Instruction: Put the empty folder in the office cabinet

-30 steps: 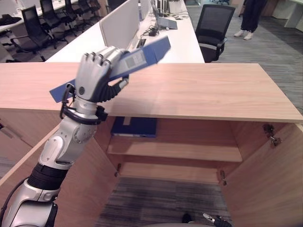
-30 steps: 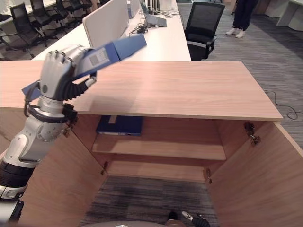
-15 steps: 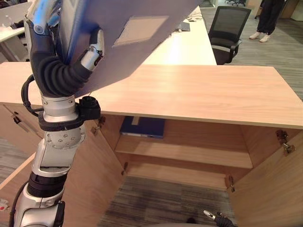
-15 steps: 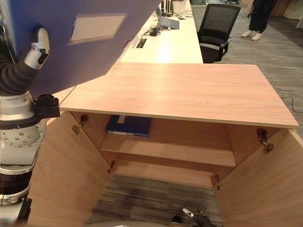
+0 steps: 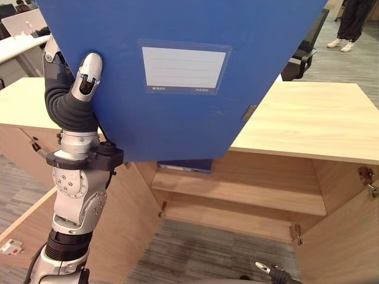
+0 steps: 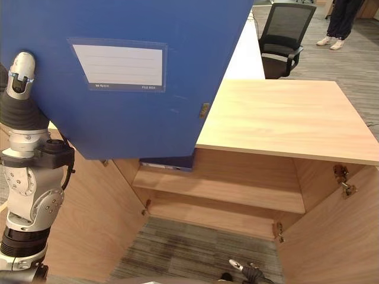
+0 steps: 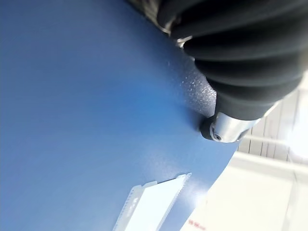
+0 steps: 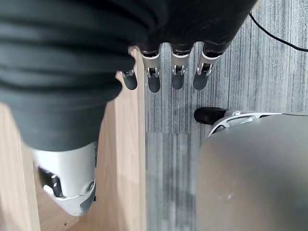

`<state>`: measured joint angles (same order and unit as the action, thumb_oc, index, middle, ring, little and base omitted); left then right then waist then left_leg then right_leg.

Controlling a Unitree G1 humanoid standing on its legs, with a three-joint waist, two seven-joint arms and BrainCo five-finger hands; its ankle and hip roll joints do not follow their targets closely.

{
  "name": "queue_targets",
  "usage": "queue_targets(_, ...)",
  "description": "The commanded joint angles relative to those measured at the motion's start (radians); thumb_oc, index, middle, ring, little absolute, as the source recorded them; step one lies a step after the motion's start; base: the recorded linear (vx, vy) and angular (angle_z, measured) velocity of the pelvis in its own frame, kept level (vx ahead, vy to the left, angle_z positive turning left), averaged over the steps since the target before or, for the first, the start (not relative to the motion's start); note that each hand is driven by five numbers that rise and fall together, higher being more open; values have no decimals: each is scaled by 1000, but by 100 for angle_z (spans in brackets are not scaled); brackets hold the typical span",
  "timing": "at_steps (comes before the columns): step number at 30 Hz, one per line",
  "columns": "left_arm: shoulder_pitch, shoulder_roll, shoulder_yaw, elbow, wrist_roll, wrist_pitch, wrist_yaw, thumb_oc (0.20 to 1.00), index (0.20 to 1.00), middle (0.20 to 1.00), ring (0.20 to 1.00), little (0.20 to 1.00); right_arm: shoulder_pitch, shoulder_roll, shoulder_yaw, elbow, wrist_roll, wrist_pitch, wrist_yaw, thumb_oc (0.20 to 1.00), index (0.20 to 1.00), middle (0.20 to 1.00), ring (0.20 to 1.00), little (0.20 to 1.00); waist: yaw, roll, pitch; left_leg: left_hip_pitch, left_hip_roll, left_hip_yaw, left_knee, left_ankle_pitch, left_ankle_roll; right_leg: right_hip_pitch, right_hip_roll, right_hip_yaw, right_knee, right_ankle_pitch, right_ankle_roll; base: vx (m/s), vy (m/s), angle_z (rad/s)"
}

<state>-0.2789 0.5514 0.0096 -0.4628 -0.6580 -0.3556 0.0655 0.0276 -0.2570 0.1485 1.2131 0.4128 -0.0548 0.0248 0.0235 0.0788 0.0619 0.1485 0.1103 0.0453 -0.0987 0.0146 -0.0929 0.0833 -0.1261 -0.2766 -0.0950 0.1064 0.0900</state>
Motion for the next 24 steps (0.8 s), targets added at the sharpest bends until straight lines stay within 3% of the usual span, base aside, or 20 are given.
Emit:
queue_targets(1, -71, 29, 66, 17, -112, -30, -24, 200, 200, 200, 200, 200, -73, 9, 26, -51, 61, -24, 48, 1000, 1000, 1000, 1000, 1000, 12, -53, 46, 21, -25, 3, 11, -51, -12, 109, -28, -10, 22, -136, 75, 0, 0, 0)
queue_targets(3, -54, 33, 57, 26, -129, -21, -32, 200, 200, 200, 200, 200, -87, -6, 40, -120, 73, -40, 53, 1000, 1000, 1000, 1000, 1000, 14, -56, 47, 21, -24, 4, 11, -50, -12, 108, -28, -9, 24, -135, 75, 0, 0, 0)
queue_targets(11, 53, 52, 87, 53, -152, 6, -61, 200, 200, 200, 200, 200, -37, -182, 15, -776, 58, -117, 66, 1000, 1000, 1000, 1000, 1000, -3, -69, 51, 22, -23, 25, 11, -50, -9, 92, -30, 7, 24, -125, 80, -6, 12, -6)
queue_targets(24, 118, 43, 120, 70, -105, 42, -82, 200, 200, 200, 200, 200, 7, -218, -33, -1203, 104, -122, 143, 1000, 1000, 1000, 1000, 1000, -27, -75, 47, 25, -24, 47, 11, -54, 0, 81, -35, 33, 23, -117, 82, 2, 16, -7)
